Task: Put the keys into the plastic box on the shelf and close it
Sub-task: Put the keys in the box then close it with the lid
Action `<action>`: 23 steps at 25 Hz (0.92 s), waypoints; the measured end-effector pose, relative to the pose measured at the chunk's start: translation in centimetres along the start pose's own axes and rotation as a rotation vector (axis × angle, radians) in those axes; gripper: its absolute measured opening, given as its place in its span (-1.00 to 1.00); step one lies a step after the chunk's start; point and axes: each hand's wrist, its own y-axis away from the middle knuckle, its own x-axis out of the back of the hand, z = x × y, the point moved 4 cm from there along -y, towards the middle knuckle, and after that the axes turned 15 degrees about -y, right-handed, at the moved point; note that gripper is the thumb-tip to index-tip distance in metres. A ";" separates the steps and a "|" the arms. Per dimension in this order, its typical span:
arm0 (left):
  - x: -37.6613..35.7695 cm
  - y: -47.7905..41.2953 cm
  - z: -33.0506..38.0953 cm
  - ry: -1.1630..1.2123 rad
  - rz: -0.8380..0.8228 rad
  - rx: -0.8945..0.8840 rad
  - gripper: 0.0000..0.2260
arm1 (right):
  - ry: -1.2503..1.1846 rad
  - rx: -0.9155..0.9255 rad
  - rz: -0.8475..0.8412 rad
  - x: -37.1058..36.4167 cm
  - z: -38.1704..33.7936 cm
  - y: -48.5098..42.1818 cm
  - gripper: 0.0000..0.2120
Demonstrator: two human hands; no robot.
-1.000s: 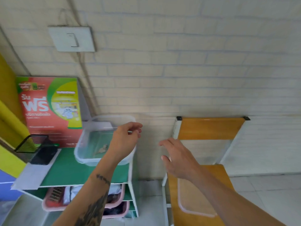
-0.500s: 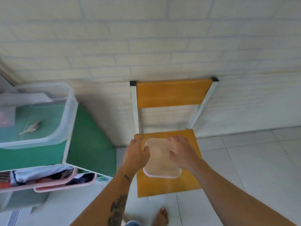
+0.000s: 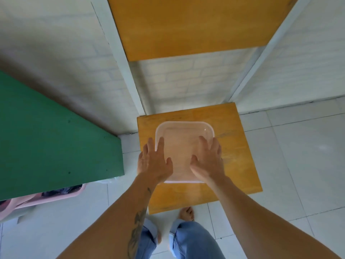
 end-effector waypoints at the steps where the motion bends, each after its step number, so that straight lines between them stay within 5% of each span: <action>1: -0.9 -0.5 0.0 -0.002 0.005 -0.012 -0.37 | -0.016 -0.013 0.029 -0.5 0.5 -0.3 -0.39; 9: -0.4 -0.1 0.5 0.121 0.011 0.029 -0.39 | -0.099 -0.111 0.059 -0.1 0.1 0.3 -0.40; 17: 13.0 7.7 -2.0 0.356 0.418 -0.001 -0.46 | -0.039 0.024 0.140 9.3 -8.7 7.4 -0.46; 23: 23.0 14.1 -4.1 0.426 0.541 0.065 -0.48 | -0.028 0.163 0.192 16.4 -16.7 13.2 -0.47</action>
